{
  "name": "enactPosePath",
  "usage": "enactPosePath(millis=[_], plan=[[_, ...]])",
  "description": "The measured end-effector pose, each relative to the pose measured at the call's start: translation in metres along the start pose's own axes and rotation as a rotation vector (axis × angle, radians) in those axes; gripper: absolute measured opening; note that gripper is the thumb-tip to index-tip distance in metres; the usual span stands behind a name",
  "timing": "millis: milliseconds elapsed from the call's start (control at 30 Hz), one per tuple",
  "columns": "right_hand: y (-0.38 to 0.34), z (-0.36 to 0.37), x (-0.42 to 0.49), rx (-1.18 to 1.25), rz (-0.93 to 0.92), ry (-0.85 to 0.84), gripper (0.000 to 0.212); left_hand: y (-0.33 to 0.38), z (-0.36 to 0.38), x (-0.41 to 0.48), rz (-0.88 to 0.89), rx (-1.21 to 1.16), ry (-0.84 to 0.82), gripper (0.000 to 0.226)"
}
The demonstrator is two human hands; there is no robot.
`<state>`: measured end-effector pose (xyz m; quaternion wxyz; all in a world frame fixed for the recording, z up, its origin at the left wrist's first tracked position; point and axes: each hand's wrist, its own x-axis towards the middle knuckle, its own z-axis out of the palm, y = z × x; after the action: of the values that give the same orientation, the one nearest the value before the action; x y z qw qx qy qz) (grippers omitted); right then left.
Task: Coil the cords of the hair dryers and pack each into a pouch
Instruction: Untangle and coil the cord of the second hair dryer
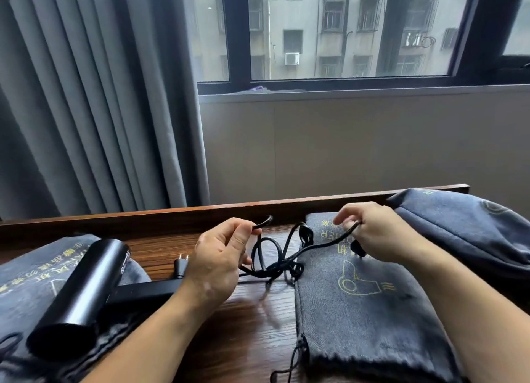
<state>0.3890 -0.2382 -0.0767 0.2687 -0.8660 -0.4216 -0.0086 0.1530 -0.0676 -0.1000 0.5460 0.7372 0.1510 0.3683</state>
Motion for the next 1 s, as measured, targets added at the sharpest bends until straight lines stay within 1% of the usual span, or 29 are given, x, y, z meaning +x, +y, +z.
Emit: enactPosePath(millis=[33,67,133,167,200,233,267,300,333,400,433,467,533,600,667,700,733,767,800,833,867,933,1000], plan=[[-0.002,-0.006,-0.004,0.030,-0.044,-0.050,0.038,0.000,0.001,0.001,-0.001,-0.050,0.009,0.031],[-0.004,-0.014,-0.010,0.084,-0.099,-0.143,0.047,0.001,0.002,0.001,-0.002,-0.084,0.014,0.029],[-0.011,-0.032,-0.026,0.188,-0.245,-0.387,0.071,0.002,0.003,0.001,0.000,-0.105,0.010,0.028],[-0.018,-0.041,-0.033,0.264,-0.313,-0.472,0.075,0.003,0.004,0.000,0.006,-0.108,0.005,0.028],[-0.025,-0.049,-0.039,0.351,-0.374,-0.511,0.076,0.004,0.005,0.000,0.014,-0.110,0.002,0.029],[-0.034,-0.055,-0.043,0.420,-0.421,-0.514,0.077,0.005,0.006,-0.001,0.025,-0.111,0.000,0.030],[-0.045,-0.057,-0.048,0.444,-0.446,-0.493,0.075,0.006,0.007,-0.001,0.039,-0.112,0.000,0.031],[-0.056,-0.054,-0.051,0.400,-0.460,-0.447,0.071,0.008,0.008,-0.003,0.054,-0.113,-0.002,0.031],[-0.067,-0.045,-0.053,0.283,-0.451,-0.390,0.067,0.009,0.010,-0.004,0.066,-0.117,-0.002,0.030],[-0.087,-0.018,-0.055,0.023,-0.382,-0.273,0.071,0.011,0.014,-0.005,0.081,-0.147,-0.005,0.030],[-0.094,-0.003,-0.055,-0.045,-0.372,-0.240,0.069,0.012,0.015,-0.006,0.081,-0.178,-0.007,0.029],[-0.098,0.010,-0.055,-0.063,-0.384,-0.225,0.060,0.012,0.016,-0.006,0.074,-0.216,-0.007,0.029],[-0.095,0.024,-0.050,-0.023,-0.403,-0.220,0.035,0.012,0.016,-0.004,0.046,-0.284,0.011,0.030],[-0.085,0.021,-0.042,0.088,-0.315,-0.275,0.032,0.011,0.012,-0.001,0.003,-0.319,0.051,0.028],[-0.076,0.014,-0.037,0.328,-0.227,-0.353,0.034,0.011,0.010,0.001,-0.018,-0.343,0.077,0.028],[-0.074,0.013,-0.038,0.403,-0.219,-0.378,0.040,0.011,0.010,0.001,-0.018,-0.365,0.079,0.027],[-0.074,0.016,-0.040,0.409,-0.227,-0.401,0.054,0.011,0.011,0.001,-0.012,-0.385,0.072,0.025],[-0.077,0.021,-0.043,0.371,-0.239,-0.426,0.069,0.011,0.013,0.001,-0.006,-0.398,0.060,0.024],[-0.082,0.027,-0.046,0.308,-0.246,-0.441,0.079,0.010,0.013,0.001,-0.003,-0.403,0.049,0.023],[-0.086,0.031,-0.048,0.270,-0.260,-0.437,0.079,0.009,0.014,0.001,-0.007,-0.406,0.039,0.023],[-0.088,0.032,-0.046,0.258,-0.284,-0.408,0.071,0.008,0.013,0.001,-0.011,-0.409,0.033,0.022],[-0.084,0.023,-0.037,0.272,-0.294,-0.277,0.052,0.009,0.009,0.001,-0.017,-0.410,0.047,0.021],[-0.067,0.010,-0.024,0.443,-0.169,-0.094,0.045,0.012,0.006,0.002,-0.020,-0.398,0.091,0.023]])
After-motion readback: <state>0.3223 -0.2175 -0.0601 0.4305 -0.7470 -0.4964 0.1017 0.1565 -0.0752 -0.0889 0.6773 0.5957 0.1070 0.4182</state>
